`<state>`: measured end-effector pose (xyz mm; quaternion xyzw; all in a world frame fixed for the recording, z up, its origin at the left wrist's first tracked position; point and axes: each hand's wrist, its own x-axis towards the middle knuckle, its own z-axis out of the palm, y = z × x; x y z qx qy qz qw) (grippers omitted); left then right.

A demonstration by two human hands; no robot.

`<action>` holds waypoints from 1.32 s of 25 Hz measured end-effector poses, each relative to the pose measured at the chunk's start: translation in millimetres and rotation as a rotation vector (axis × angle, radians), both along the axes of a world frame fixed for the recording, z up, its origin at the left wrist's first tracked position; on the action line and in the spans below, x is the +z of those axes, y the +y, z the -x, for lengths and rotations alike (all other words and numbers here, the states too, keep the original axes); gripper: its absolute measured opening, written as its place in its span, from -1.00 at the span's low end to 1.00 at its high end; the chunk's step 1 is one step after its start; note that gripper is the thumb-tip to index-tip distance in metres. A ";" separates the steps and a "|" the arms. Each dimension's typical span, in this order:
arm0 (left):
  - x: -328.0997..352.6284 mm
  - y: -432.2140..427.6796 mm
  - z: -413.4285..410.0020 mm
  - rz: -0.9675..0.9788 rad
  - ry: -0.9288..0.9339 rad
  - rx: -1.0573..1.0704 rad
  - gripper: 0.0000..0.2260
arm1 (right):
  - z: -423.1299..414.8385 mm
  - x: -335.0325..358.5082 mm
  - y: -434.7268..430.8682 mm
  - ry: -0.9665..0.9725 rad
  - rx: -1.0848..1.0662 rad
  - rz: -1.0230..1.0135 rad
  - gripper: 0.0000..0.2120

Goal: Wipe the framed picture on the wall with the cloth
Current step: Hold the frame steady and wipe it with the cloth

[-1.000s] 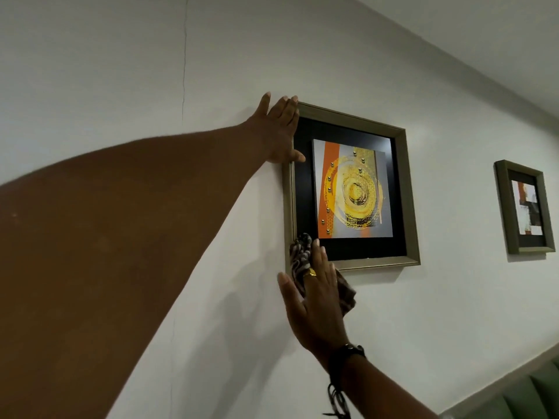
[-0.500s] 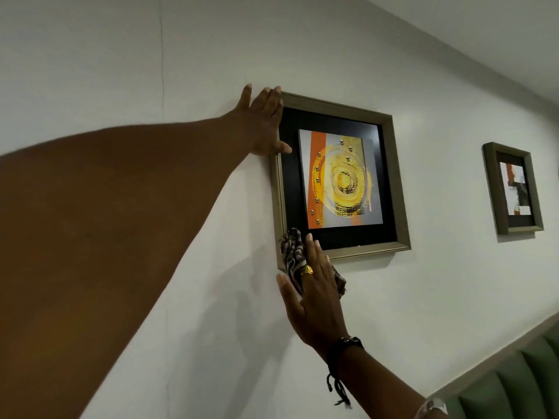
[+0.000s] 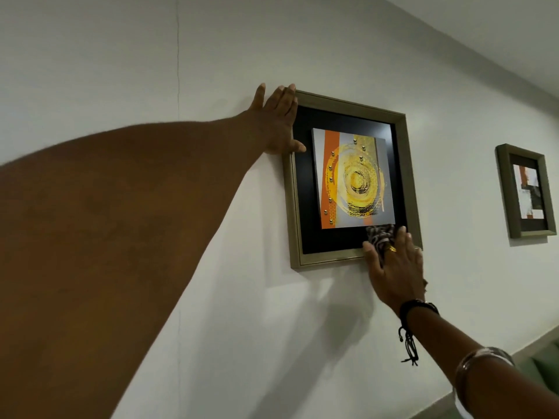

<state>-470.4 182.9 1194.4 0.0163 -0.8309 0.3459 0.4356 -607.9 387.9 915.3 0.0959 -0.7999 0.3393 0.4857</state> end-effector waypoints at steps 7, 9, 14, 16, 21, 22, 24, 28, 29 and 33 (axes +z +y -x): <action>-1.6 2.6 -3.2 -0.002 0.009 0.005 -0.13 | -11.2 10.9 -13.3 -0.121 0.142 0.197 -0.22; -1.9 3.6 -3.8 -0.006 0.013 0.019 -0.13 | -27.1 5.4 -34.8 -0.049 0.206 0.208 -0.25; -2.4 3.3 -1.8 -0.012 0.000 0.011 -0.12 | -75.1 -14.3 -101.9 0.134 0.386 0.066 -0.26; -2.4 2.5 0.4 -0.005 -0.009 -0.001 -0.08 | -82.6 -18.8 -116.5 0.192 0.394 -0.010 -0.23; -5.5 -3.0 1.3 -0.005 -0.051 0.000 0.09 | -56.6 -26.2 -81.6 0.272 0.178 -0.147 -0.26; -6.4 -3.3 1.8 -0.005 -0.056 -0.001 0.11 | -47.6 -24.3 -68.5 0.242 0.123 -0.156 -0.25; -6.7 -3.6 1.8 -0.006 -0.056 -0.004 0.12 | -30.5 -15.9 -43.2 0.141 0.003 -0.163 -0.19; -6.4 -2.5 3.0 -0.007 -0.046 -0.003 0.11 | -7.7 5.7 0.5 0.013 -0.159 -0.181 -0.17; -6.0 -2.2 3.1 -0.010 -0.042 -0.002 0.10 | -4.6 11.1 9.2 -0.023 -0.166 -0.178 -0.14; -6.1 -2.4 5.3 -0.012 -0.039 0.003 0.10 | -0.9 27.9 26.0 -0.166 -0.125 -0.152 -0.08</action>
